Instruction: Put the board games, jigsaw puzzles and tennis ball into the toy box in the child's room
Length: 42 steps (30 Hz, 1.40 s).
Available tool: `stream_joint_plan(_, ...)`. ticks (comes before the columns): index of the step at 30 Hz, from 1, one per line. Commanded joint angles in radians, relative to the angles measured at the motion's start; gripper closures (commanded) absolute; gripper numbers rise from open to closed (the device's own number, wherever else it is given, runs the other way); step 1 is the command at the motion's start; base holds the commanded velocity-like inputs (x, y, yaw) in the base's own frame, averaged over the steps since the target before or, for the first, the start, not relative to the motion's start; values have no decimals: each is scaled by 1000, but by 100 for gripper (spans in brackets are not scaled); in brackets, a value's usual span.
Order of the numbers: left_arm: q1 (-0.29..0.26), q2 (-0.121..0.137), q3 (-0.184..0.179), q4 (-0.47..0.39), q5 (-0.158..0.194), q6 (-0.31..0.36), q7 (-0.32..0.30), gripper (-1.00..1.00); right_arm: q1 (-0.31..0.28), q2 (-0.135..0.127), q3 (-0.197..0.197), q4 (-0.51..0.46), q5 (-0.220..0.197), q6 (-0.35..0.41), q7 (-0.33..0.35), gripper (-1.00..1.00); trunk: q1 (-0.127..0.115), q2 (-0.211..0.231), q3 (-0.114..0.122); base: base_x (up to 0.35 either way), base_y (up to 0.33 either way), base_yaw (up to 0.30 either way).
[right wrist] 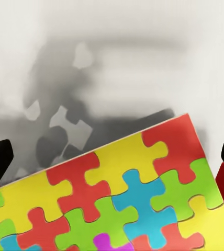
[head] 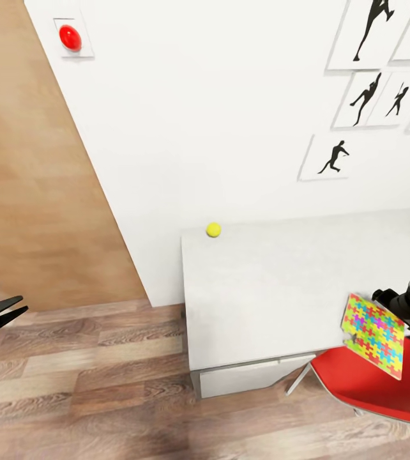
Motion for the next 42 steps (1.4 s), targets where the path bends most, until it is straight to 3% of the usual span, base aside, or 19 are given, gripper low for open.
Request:
stream_joint_plan(1,-1,0,0,0,1,7,-2,-100,-1,0,-1,-2,-11,2,-10,-100,0,-1,1,0,0,0)
stream_joint_plan(23,0,0,1,0,1,7,-2,-100,-1,-1,-3,-96,-11,11,-16,-100,0,-1,35,0,0,-1)
stream_joint_plan(29,-1,0,1,0,1,7,-2,-100,3,-1,-19,-188,-37,106,-10,-100,0,-1,44,0,0,-46)
stream_joint_plan(32,-1,0,1,0,1,7,-2,-100,8,-2,-38,-241,-85,170,-8,-100,0,-1,49,0,0,-74)
stream_joint_plan(33,0,0,1,0,1,7,-2,-100,14,-2,-51,-283,-132,196,-5,-100,0,-1,51,0,0,-84)
stream_joint_plan(38,-1,0,1,0,2,7,-2,-100,58,-22,-66,-384,-270,220,-2,-100,0,-1,58,0,0,-89)
stream_joint_plan(39,-1,0,1,0,2,7,-2,-100,89,-35,-70,-414,-332,220,-1,-100,0,-1,60,0,0,-108)
stream_joint_plan(42,-1,0,0,0,2,7,-2,-100,145,-48,-74,-457,-445,220,-1,-100,0,-1,65,0,0,-122)
